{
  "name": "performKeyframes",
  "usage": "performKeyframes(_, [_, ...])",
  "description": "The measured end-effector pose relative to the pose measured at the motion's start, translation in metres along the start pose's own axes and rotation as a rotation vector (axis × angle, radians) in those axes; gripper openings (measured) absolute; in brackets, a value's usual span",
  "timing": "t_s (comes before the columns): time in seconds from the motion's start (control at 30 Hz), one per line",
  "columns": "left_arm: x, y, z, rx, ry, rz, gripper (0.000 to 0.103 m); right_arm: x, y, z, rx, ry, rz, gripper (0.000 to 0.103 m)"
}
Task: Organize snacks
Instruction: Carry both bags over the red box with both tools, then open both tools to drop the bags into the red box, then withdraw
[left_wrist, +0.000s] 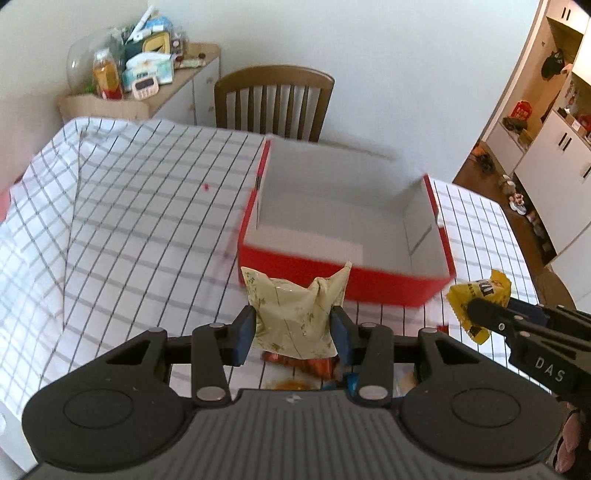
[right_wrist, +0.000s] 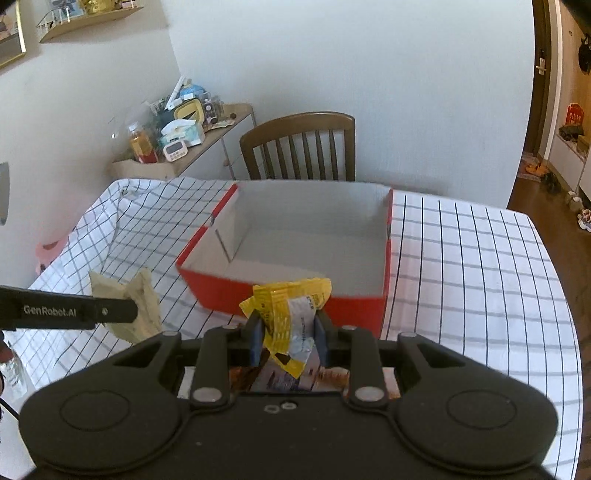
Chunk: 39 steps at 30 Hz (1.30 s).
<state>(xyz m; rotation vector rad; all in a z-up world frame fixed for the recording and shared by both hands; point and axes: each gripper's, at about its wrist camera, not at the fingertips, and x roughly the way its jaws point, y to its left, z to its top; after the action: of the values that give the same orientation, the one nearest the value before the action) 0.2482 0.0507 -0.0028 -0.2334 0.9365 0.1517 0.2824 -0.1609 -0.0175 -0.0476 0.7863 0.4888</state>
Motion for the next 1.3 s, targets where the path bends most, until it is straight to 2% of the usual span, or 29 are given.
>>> performKeyframes(0.33, [0.038, -0.013, 0.059, 0.024, -0.020, 0.049, 0.043, 0.045, -0.011, 0.039, -0.015, 0.016, -0.018, 0.027])
performKeyframes(0.63, [0.093, -0.022, 0.090, 0.044, 0.010, 0.078, 0.043, 0.097, -0.022, 0.057, -0.009, 0.074, -0.045, 0.027])
performKeyframes(0.93, [0.152, -0.024, 0.097, 0.050, 0.090, 0.100, 0.043, 0.147, -0.036, 0.055, 0.004, 0.167, -0.039, 0.027])
performKeyframes(1.3, [0.202, -0.035, 0.086, 0.112, 0.208, 0.122, 0.044, 0.186, -0.031, 0.046, -0.044, 0.259, -0.026, 0.028])
